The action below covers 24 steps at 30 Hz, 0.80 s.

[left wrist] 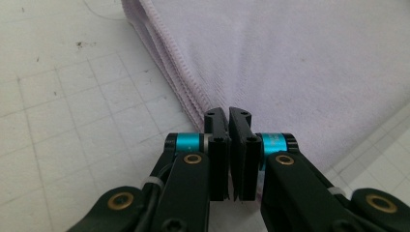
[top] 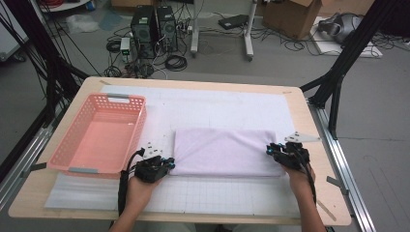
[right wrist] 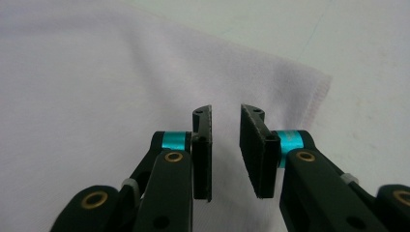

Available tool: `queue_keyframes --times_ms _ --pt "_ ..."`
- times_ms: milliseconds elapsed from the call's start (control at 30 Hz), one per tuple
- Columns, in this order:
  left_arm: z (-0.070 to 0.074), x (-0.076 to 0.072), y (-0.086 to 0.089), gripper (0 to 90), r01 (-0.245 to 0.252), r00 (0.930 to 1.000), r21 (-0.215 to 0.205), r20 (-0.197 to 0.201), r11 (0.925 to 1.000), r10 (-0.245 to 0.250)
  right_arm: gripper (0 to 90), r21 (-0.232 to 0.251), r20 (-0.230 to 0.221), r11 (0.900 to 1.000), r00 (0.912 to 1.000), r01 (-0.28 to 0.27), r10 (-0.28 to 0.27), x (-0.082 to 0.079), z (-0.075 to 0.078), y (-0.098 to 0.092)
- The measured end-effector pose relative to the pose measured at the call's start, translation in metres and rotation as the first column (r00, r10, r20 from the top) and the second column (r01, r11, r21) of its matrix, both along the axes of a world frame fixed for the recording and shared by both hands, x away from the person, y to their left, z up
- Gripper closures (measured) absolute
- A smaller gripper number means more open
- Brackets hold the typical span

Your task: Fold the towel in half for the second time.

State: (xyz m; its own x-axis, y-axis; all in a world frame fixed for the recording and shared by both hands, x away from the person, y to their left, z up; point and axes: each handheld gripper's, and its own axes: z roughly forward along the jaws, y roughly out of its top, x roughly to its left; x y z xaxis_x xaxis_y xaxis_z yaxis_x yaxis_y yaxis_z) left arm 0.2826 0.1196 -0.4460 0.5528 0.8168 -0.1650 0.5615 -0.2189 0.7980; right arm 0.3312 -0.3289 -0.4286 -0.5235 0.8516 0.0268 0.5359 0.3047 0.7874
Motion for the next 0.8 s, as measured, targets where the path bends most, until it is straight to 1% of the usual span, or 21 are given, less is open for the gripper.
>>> queue_keyframes --times_ms 67,100,133,167,200,233,267,300,333,367,400,433,467,500,533,567,600,667,700,767,800 --pt "-0.001 0.000 0.001 85.1 0.001 1.0000 -0.008 0.000 1.0000 -0.001 74.0 -0.042 -0.025 0.999 0.9997 -0.002 0.001 0.012 -0.008 0.006" --pt "-0.001 0.000 0.001 84.8 0.004 1.0000 -0.010 0.000 0.9999 -0.004 73.9 -0.059 -0.036 0.998 0.9993 0.012 -0.014 0.017 -0.012 0.007" --pt "-0.001 0.000 0.001 84.5 0.002 1.0000 -0.015 -0.002 0.9999 -0.002 74.0 -0.040 -0.035 0.999 0.9991 0.023 -0.025 0.020 -0.014 0.004" --pt "-0.001 0.000 0.002 84.3 0.004 1.0000 -0.021 -0.002 0.9998 -0.004 75.0 -0.034 -0.026 0.998 0.9978 0.059 -0.060 0.021 -0.014 0.001" --pt "-0.001 0.001 0.002 84.2 0.007 1.0000 -0.018 -0.002 0.9998 -0.007 75.9 -0.053 -0.008 0.993 0.9939 0.110 -0.110 0.022 -0.014 -0.002" --pt "-0.001 0.001 0.003 83.8 0.012 0.9999 -0.016 0.001 0.9998 -0.012 76.0 -0.055 -0.011 0.988 0.9889 0.147 -0.148 0.021 -0.014 -0.006" --pt "-0.002 0.001 0.003 83.5 0.014 0.9999 -0.023 0.005 0.9996 -0.014 75.7 -0.028 -0.013 0.986 0.9860 0.166 -0.166 0.021 -0.013 -0.011" --pt "-0.001 0.001 0.003 82.0 0.019 0.9998 -0.023 0.011 0.9995 -0.019 74.2 -0.018 -0.009 0.983 0.9830 0.183 -0.183 0.019 -0.012 -0.015" --pt "-0.001 0.002 0.005 79.1 0.026 0.9995 -0.036 0.018 0.9990 -0.025 72.6 -0.007 0.003 0.980 0.9805 0.197 -0.197 0.015 -0.010 -0.018" --pt "-0.001 0.002 0.005 73.0 0.026 0.9995 -0.050 0.021 0.9984 -0.025 70.9 0.025 0.004 0.980 0.9805 0.196 -0.197 0.010 -0.007 -0.023" --pt "0.000 0.003 0.007 65.5 0.034 0.9992 -0.071 0.021 0.9969 -0.033 68.8 0.038 0.014 0.980 0.9800 0.198 -0.198 0.006 -0.006 -0.026" --pt "0.001 0.003 0.008 61.3 0.043 0.9988 -0.096 0.026 0.9945 -0.041 66.2 0.056 0.026 0.979 0.9795 0.198 -0.200 -0.002 -0.003 -0.029" --pt "0.002 0.003 0.008 57.5 0.053 0.9982 -0.102 0.034 0.9934 -0.050 63.0 0.071 0.036 0.978 0.9798 0.194 -0.197 -0.007 -0.002 -0.032" --pt "0.004 0.003 0.008 51.9 0.057 0.9973 -0.116 0.053 0.9916 -0.051 60.6 0.080 0.036 0.978 0.9804 0.190 -0.194 -0.012 -0.002 -0.034" --pt "0.005 0.003 0.009 46.1 0.065 0.9961 -0.124 0.067 0.9901 -0.057 57.5 0.092 0.045 0.979 0.9812 0.183 -0.188 -0.020 -0.001 -0.038" --pt "0.006 0.002 0.008 42.7 0.071 0.9948 -0.141 0.083 0.9875 -0.060 54.6 0.111 0.049 0.979 0.9827 0.172 -0.178 -0.027 -0.002 -0.040" --pt "0.007 0.002 0.009 38.6 0.076 0.9930 -0.147 0.100 0.9862 -0.062 52.7 0.133 0.050 0.977 0.9829 0.170 -0.177 -0.033 -0.003 -0.042" --pt "0.010 0.001 0.009 28.3 0.080 0.9893 -0.169 0.134 0.9825 -0.057 48.2 0.133 0.052 0.981 0.9874 0.142 -0.150 -0.043 -0.005 -0.043" --pt "0.011 0.000 0.009 25.7 0.082 0.9880 -0.175 0.144 0.9812 -0.057 45.4 0.122 0.050 0.985 0.9903 0.123 -0.130 -0.047 -0.004 -0.043" --pt "0.014 -0.001 0.009 24.0 0.089 0.9844 -0.174 0.166 0.9808 -0.060 39.0 0.121 0.059 0.987 0.9915 0.108 -0.116 -0.052 0.000 -0.042" --pt "0.016 -0.002 0.009 23.4 0.090 0.9826 -0.167 0.175 0.9819 -0.061 36.6 0.124 0.071 0.987 0.9917 0.098 -0.107 -0.056 0.003 -0.041"
